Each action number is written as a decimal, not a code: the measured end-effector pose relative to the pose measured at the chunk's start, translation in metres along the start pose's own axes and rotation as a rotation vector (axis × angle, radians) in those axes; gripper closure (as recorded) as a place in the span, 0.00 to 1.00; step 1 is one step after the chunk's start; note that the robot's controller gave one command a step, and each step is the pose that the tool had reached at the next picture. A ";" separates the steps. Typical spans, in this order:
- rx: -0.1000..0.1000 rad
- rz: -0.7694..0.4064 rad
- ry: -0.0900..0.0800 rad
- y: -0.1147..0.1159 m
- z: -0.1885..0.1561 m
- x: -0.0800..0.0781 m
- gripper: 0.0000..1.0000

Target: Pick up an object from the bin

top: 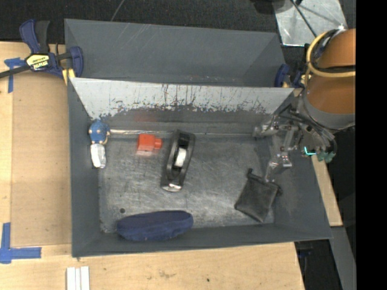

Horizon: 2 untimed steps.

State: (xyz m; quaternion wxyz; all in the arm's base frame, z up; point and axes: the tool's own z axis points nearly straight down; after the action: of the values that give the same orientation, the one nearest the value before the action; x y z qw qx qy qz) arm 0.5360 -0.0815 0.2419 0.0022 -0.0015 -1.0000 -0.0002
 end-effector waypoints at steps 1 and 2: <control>0.000 -0.234 0.000 -0.025 0.130 0.023 0.00; 0.003 -0.484 -0.011 -0.037 0.169 0.030 0.00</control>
Offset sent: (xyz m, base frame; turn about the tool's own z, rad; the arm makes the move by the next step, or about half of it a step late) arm -0.0219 -0.0238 -0.1265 -0.2350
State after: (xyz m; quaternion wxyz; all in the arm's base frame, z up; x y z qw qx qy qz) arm 0.5051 -0.1184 0.0730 -0.0036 0.2380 -0.9712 0.0007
